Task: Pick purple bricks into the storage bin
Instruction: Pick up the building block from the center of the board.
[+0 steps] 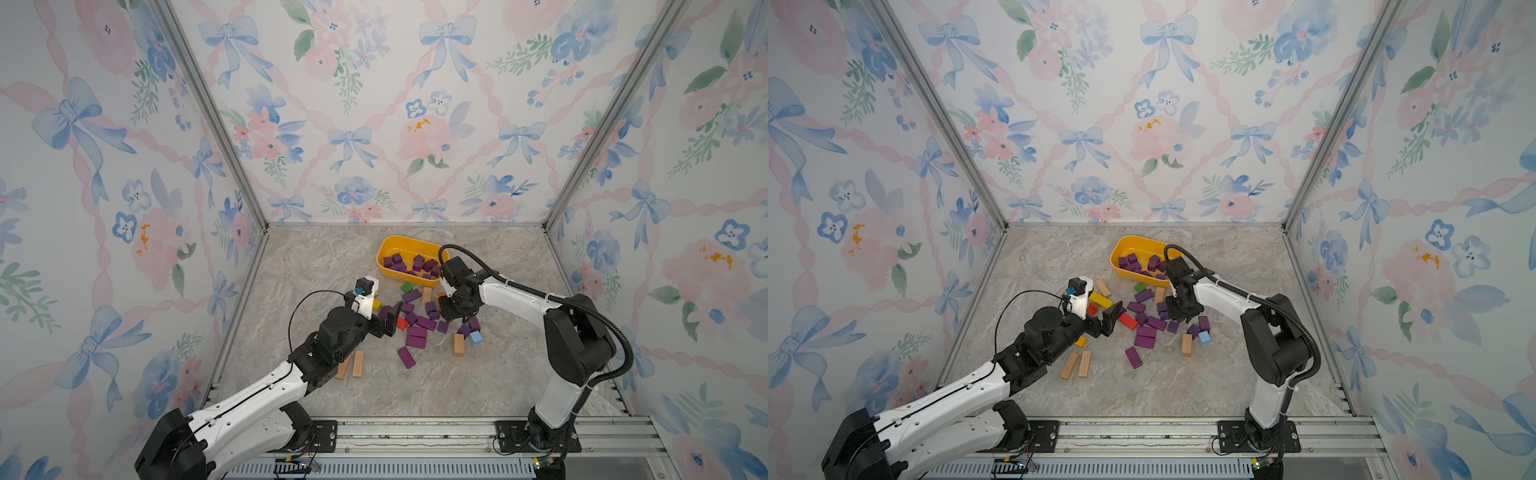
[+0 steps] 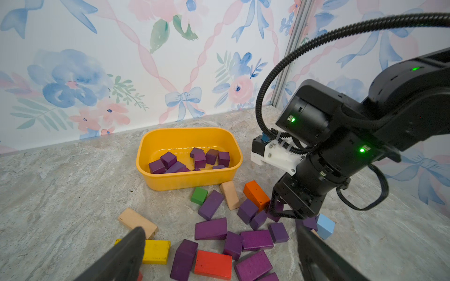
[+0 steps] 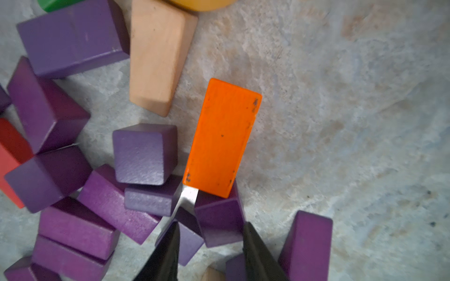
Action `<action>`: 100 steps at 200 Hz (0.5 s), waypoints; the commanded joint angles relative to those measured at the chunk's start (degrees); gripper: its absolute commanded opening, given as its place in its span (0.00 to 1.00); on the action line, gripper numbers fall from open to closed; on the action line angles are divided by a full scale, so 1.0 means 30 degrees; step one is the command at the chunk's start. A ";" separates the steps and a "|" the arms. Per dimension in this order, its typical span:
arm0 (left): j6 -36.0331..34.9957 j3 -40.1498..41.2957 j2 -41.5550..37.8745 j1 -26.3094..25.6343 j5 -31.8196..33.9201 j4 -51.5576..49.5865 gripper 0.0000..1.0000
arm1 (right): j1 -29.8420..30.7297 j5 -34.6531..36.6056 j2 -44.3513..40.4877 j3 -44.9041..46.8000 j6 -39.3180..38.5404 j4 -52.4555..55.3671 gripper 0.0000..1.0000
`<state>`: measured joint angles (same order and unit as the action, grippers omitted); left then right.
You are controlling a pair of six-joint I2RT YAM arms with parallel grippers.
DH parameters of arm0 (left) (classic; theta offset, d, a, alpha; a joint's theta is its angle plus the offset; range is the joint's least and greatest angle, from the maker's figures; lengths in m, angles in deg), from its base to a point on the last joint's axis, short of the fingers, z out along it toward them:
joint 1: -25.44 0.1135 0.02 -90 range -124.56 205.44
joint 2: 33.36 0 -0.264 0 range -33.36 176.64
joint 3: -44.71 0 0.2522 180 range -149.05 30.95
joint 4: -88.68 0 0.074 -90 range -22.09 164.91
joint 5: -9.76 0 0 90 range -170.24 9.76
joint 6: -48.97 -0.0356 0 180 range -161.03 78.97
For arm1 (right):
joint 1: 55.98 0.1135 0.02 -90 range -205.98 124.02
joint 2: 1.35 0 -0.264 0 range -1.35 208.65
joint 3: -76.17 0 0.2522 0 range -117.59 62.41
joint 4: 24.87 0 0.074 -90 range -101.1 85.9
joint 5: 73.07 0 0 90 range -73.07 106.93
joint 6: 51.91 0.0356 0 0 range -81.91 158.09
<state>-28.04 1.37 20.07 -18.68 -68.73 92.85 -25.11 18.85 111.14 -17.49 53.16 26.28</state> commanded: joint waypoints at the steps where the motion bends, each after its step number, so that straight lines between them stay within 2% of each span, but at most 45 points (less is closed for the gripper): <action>1: 0.0444 -0.0509 -0.0089 -0.0031 -0.0211 -0.0236 0.98 | 0.0051 0.0322 0.0998 -0.0493 0.0154 0.0370 0.40; 100: 0.0683 -0.0402 0.0440 -0.0059 0.0034 -0.0265 0.98 | -0.0583 0.0212 0.1534 -0.0562 0.0086 0.0108 0.32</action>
<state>-26.86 1.04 21.25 -18.68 -68.71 92.39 -26.38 19.15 113.63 -18.17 53.16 26.19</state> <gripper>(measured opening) 0.979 0.334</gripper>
